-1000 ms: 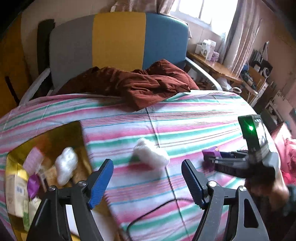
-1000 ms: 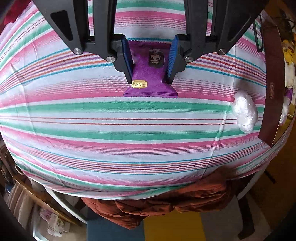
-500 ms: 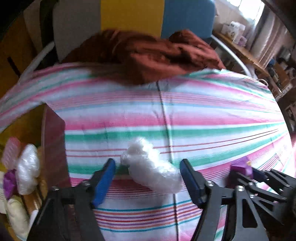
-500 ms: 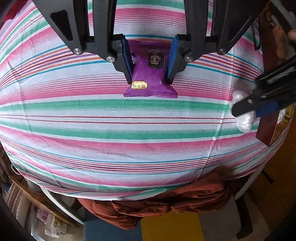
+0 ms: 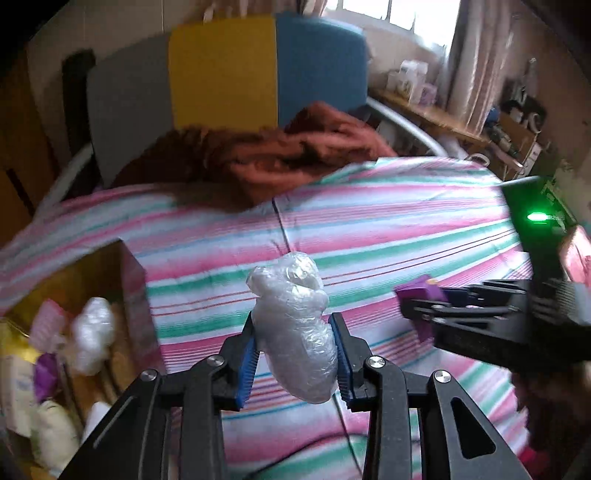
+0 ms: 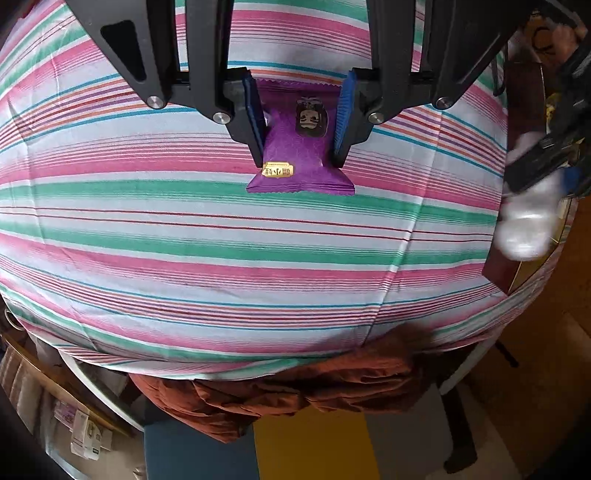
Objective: Organize objects
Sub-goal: 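Carry the white ball and purple packet into the gold tray and release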
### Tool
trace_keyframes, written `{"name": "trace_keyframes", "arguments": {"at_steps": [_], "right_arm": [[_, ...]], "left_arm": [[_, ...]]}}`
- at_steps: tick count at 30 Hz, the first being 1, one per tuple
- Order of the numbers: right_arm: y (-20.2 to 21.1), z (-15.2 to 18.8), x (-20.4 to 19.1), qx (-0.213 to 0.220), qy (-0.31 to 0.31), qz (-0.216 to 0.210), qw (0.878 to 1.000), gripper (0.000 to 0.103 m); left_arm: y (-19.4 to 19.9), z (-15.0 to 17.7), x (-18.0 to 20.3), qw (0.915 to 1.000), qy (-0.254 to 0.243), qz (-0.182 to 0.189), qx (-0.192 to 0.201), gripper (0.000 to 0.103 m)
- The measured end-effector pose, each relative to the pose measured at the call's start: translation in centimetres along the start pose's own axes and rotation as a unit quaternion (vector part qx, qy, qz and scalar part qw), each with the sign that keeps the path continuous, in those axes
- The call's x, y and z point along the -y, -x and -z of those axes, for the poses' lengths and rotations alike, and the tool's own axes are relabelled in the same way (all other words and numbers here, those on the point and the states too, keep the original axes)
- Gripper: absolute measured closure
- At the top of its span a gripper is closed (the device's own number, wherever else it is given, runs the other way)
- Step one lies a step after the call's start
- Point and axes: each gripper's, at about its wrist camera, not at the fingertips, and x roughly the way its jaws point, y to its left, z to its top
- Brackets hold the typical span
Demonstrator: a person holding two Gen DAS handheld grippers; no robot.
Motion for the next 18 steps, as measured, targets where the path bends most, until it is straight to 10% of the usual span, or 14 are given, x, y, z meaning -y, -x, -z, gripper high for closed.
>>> {"name": "trace_keyframes", "arguments": {"at_steps": [18], "right_arm": [[-0.8,0.1,-2.0,-0.002,0.017,0.026,1.0,0.07]], "left_arm": [[10.5,3.4,-3.7,0.9949,0.011,-0.022,0.098,0.066]]}}
